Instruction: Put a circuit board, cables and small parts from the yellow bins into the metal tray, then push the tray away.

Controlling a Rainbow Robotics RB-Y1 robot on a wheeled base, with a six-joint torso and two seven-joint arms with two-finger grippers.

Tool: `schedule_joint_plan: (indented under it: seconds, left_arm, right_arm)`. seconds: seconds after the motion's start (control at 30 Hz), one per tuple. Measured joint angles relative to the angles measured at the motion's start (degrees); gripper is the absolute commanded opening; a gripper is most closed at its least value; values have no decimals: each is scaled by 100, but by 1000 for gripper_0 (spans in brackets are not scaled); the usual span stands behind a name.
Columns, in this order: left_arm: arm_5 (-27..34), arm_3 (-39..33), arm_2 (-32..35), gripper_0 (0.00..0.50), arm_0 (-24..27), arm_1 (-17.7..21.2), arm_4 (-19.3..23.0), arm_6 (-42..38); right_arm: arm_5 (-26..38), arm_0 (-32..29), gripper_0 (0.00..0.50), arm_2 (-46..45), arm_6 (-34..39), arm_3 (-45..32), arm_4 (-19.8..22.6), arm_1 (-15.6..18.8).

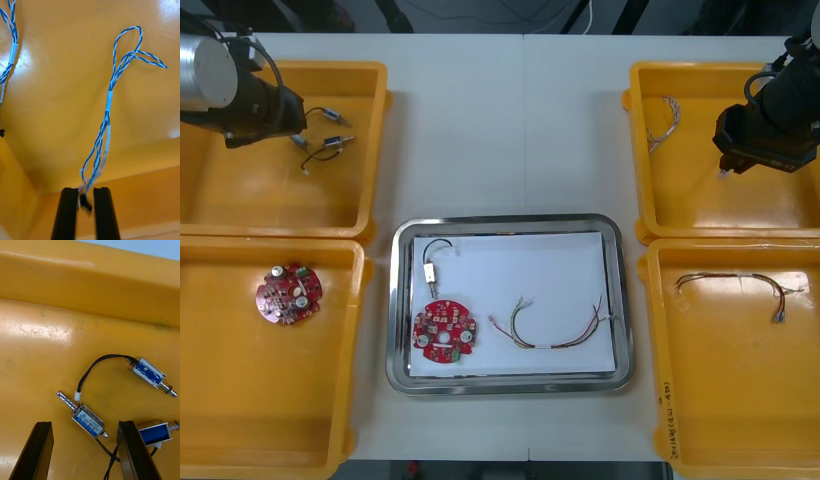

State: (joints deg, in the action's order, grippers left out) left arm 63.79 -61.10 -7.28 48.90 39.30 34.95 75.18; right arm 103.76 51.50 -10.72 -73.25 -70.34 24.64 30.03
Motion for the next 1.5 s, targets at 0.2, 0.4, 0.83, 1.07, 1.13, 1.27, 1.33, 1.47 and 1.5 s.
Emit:
schedule_joint_plan:
  seconds: [0.2, 0.4, 0.83, 1.07, 1.13, 1.27, 1.33, 1.47, 1.5]
  left_arm:
    - [-297, 156, -143, 500, 18, -61, 0, 0]
    - [-551, 254, -340, 500, 26, -73, 0, 0]
    - [-897, 622, -549, 500, 27, -77, 0, 0]
    - [-1133, 806, -626, 500, 28, -79, 9, 0]
    - [-1220, 844, -687, 500, 39, -79, 11, 0]
    - [-1236, 860, -735, 475, 81, -79, 30, 0]
    - [-1236, 865, -735, 160, 87, -79, 34, 0]
    - [-1236, 871, -735, 0, 87, -79, 51, 0]
    - [-1236, 873, -735, 0, 87, -79, 59, 0]
  right_arm:
    - [-90, -49, 500, -1, 0, 0, -24, 0]
    - [-111, -65, 500, -129, 0, -2, -61, 0]
    - [-230, 89, 500, -298, 86, -40, -298, 3]
    - [-572, 689, 500, -443, 87, 1014, -714, 3]
    - [-717, 806, 500, -447, 87, 1217, -801, 3]
    - [-1095, 919, 500, -448, 87, 1556, -859, 3]
    - [-1317, 951, 500, -448, 87, 1724, -910, 3]
    - [-1639, 1013, 500, -453, 87, 2049, -988, 3]
    - [-1714, 1036, 500, -457, 87, 2145, -1014, 3]
